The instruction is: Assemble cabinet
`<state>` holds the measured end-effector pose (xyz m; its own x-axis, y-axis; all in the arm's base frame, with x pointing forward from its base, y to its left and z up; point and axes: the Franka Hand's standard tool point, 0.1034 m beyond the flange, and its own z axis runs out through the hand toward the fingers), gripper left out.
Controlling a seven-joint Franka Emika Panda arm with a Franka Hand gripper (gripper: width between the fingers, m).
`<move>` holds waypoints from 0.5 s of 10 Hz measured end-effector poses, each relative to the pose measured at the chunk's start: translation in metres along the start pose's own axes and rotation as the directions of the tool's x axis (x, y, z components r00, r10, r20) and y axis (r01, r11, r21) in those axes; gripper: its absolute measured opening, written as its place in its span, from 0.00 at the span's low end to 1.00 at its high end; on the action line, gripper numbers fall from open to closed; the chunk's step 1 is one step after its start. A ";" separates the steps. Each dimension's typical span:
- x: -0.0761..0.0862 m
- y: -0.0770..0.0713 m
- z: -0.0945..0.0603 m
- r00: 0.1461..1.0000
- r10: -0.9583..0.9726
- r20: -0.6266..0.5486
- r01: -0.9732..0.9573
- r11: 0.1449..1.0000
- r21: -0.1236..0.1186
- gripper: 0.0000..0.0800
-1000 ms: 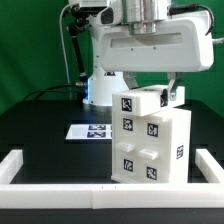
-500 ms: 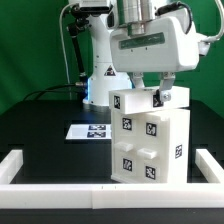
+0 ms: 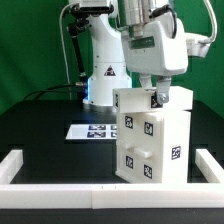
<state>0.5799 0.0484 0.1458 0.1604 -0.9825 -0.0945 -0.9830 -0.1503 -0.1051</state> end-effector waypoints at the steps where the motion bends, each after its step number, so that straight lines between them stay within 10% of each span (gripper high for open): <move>1: -0.001 0.000 0.000 1.000 0.003 0.002 -0.003 1.000 0.000 0.70; 5: -0.008 -0.001 0.002 0.928 0.370 0.046 -0.371 0.928 0.022 0.70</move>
Offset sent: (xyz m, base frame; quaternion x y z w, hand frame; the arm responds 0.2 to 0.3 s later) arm -0.0103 -0.0059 -0.0099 0.0488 -0.0254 0.3090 0.9495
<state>0.5802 0.0563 0.1449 -0.2111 -0.9622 -0.1719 -0.9701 0.2278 -0.0842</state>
